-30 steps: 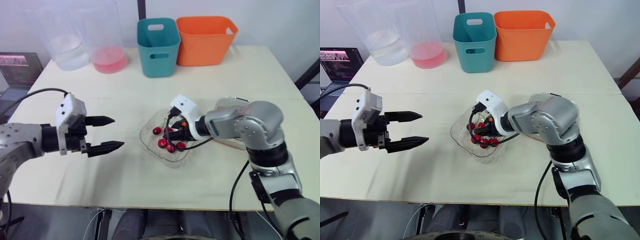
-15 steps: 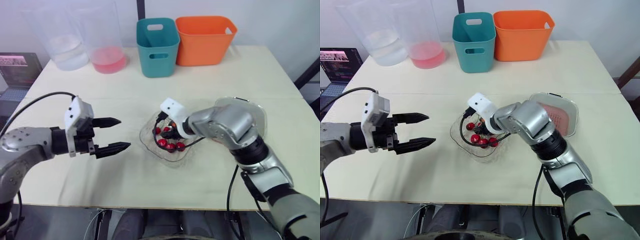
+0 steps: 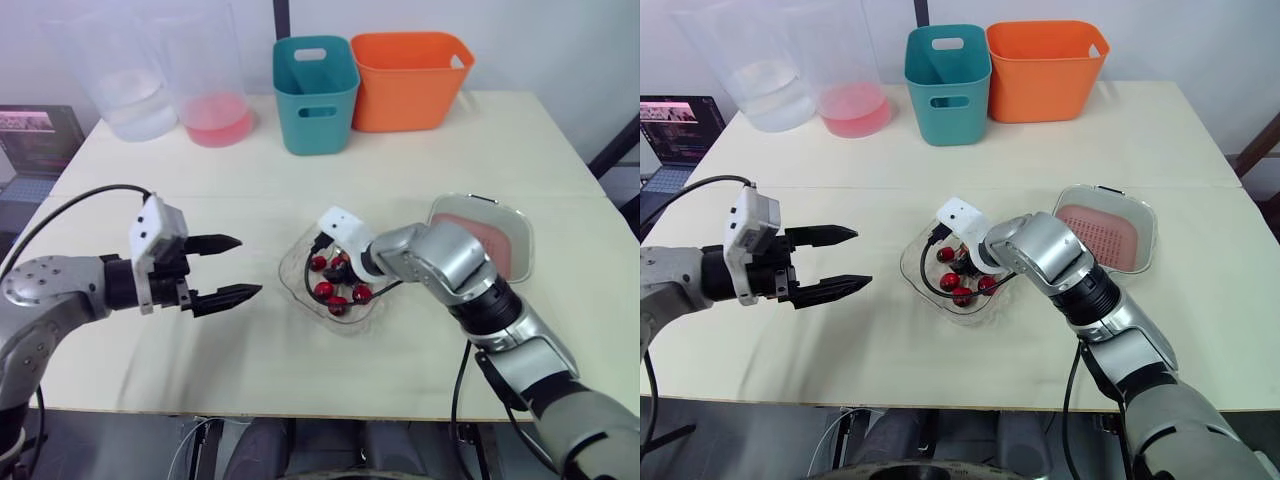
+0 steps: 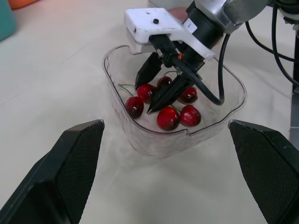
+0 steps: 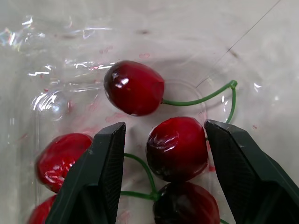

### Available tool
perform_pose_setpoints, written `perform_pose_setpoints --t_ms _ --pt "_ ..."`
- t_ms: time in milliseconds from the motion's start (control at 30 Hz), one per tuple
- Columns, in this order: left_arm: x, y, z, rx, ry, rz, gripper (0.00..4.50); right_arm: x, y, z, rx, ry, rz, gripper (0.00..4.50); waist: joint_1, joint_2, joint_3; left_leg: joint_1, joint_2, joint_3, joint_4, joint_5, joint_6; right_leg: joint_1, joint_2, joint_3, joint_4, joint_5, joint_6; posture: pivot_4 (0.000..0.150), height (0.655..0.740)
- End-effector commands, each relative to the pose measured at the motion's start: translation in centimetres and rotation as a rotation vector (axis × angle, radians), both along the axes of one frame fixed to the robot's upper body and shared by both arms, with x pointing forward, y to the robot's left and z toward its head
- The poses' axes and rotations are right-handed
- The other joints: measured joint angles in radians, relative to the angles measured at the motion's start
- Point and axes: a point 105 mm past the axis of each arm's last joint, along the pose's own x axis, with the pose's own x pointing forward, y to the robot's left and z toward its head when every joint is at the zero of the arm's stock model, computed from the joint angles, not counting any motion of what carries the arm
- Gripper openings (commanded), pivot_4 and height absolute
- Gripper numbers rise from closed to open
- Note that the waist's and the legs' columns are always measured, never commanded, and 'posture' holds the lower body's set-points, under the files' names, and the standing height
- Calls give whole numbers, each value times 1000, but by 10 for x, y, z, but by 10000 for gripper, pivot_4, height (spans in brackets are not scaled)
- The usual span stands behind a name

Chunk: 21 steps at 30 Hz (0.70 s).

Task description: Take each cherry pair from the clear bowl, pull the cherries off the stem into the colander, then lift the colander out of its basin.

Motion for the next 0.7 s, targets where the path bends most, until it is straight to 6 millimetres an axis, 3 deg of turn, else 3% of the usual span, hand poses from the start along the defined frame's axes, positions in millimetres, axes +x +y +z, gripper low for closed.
perform_pose_setpoints --t_ms 33,133,167,400,533,700 --pt "1 -3 7 2 -43 -12 45000 2 5 7 13 -47 18 23103 1 0 0 0 0 0 0 0 0 0 0 0 0 0 0 1500 7394" --pt "2 -2 8 3 -44 -12 45000 2 5 10 12 -61 21 10620 -1 0 0 0 0 0 0 0 0 0 0 0 0 0 0 1500 7394" --pt "2 -1 8 4 -44 -11 45000 2 4 11 11 -67 24 8962 -1 0 0 0 0 0 0 0 0 0 0 0 0 0 0 1500 7394" --pt "11 11 17 -24 -51 35 45000 -11 12 46 74 -205 190 8496 3 0 0 0 0 0 0 0 1 0 0 0 0 0 0 1500 7394" --pt "23 21 35 -119 -62 71 45000 -34 9 80 121 -427 440 8496 6 0 0 0 0 0 0 -1 2 0 0 0 -1 0 0 1500 7394" --pt "33 15 61 -230 -88 30 45000 -51 -1 108 128 -737 666 8496 6 -1 0 0 0 0 1 -1 2 2 0 -2 -1 0 1 1500 7394"
